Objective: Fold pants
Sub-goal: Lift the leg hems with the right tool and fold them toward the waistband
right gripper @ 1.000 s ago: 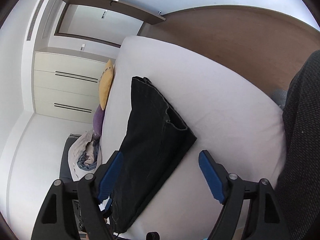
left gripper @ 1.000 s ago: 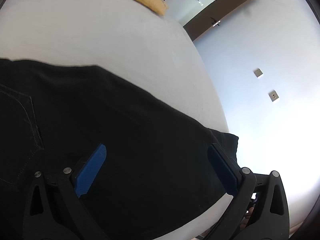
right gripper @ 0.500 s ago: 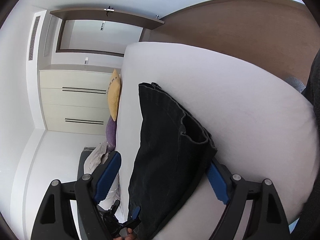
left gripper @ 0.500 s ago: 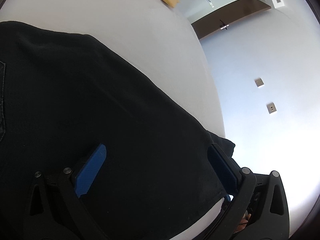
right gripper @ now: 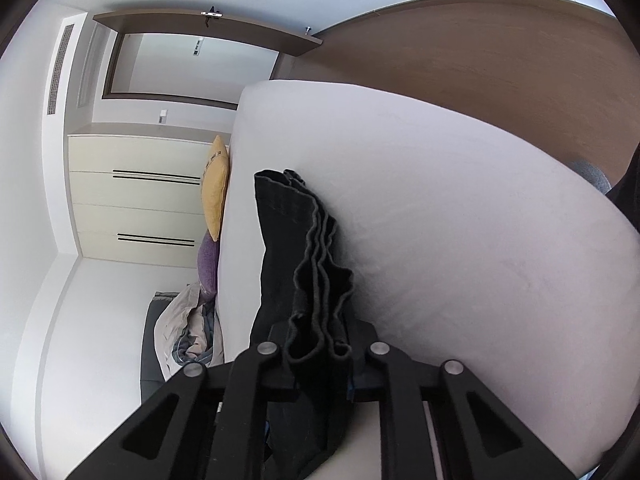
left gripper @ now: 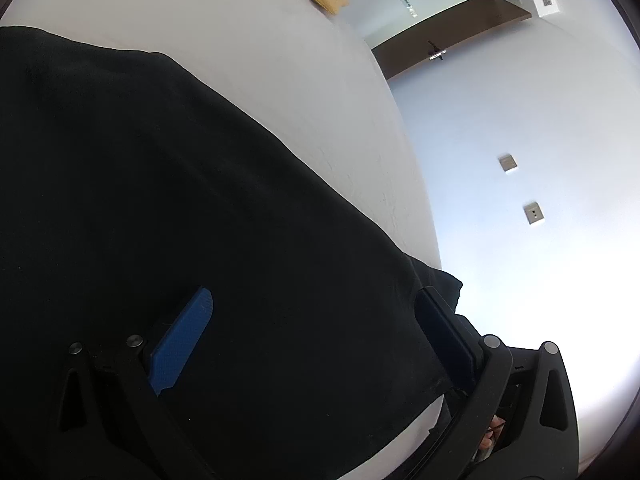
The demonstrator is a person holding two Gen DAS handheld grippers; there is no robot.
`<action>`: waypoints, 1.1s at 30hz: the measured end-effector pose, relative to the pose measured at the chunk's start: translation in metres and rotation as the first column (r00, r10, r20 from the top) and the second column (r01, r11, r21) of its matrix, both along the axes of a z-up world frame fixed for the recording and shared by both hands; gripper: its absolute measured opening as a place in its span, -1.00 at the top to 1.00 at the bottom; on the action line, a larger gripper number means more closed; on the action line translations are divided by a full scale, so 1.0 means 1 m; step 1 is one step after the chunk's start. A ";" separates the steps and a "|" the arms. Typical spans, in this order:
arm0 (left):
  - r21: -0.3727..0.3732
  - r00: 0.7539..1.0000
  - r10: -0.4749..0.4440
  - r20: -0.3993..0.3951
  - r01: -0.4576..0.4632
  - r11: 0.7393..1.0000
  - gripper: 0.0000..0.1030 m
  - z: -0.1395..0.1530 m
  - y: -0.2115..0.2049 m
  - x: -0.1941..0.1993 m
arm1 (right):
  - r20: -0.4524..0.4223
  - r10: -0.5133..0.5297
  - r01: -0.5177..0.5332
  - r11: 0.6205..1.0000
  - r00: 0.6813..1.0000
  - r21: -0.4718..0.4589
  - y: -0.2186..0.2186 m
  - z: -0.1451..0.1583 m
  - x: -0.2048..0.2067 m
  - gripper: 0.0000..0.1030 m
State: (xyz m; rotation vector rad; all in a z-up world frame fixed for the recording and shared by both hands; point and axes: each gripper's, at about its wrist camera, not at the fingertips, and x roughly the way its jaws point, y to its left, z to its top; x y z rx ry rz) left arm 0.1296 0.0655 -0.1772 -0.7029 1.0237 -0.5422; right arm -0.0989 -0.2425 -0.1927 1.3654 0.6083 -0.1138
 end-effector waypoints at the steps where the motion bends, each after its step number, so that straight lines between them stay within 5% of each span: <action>1: 0.010 1.000 -0.004 0.003 0.004 1.000 -0.99 0.000 -0.001 -0.001 | -0.002 0.001 -0.001 1.000 1.000 -0.002 -0.001 0.000 0.000 0.73; 6: 0.096 0.999 -0.045 0.015 0.043 0.994 -0.99 -0.003 -0.010 0.000 | -0.031 0.016 -0.018 0.997 0.999 -0.070 0.003 0.008 0.006 0.75; 12: 0.075 0.998 -0.048 0.033 0.045 0.996 -0.99 -0.008 -0.003 -0.005 | -0.061 0.032 -0.043 0.978 0.998 -0.202 0.015 0.036 0.017 0.77; 17: 0.038 0.998 -0.047 0.028 0.046 0.998 -0.99 -0.008 -0.001 -0.005 | -0.073 0.147 -0.164 0.900 0.986 -0.404 0.060 0.078 0.045 0.76; 19: 0.025 0.998 -0.046 0.032 0.045 0.999 -0.99 -0.008 0.001 -0.006 | -0.092 0.304 -0.307 0.802 0.948 -0.512 0.108 0.097 0.066 0.76; 22: -0.014 0.999 -0.029 0.035 0.029 0.999 -0.99 -0.008 0.010 -0.008 | -0.212 0.547 -0.535 0.539 0.810 -0.651 0.206 0.100 0.093 0.77; 24: -0.046 1.000 0.000 0.021 0.001 0.999 -0.99 -0.006 0.015 -0.009 | -0.289 0.586 -0.584 0.408 0.757 -0.702 0.245 0.089 0.097 0.77; 26: -0.088 1.000 0.024 0.006 -0.023 0.996 -0.99 -0.003 0.024 -0.011 | -0.357 0.580 -0.618 0.344 0.732 -0.707 0.261 0.074 0.102 0.77; 29: -0.112 0.999 0.034 -0.034 -0.038 0.993 -0.99 -0.001 0.030 -0.011 | -0.362 0.575 -0.608 0.319 0.734 -0.727 0.267 0.070 0.101 0.77; 33: -0.121 0.995 -0.011 -0.100 -0.001 0.993 -0.99 0.004 0.019 -0.007 | -0.381 0.555 -0.558 0.190 0.740 -0.808 0.281 0.075 0.093 0.77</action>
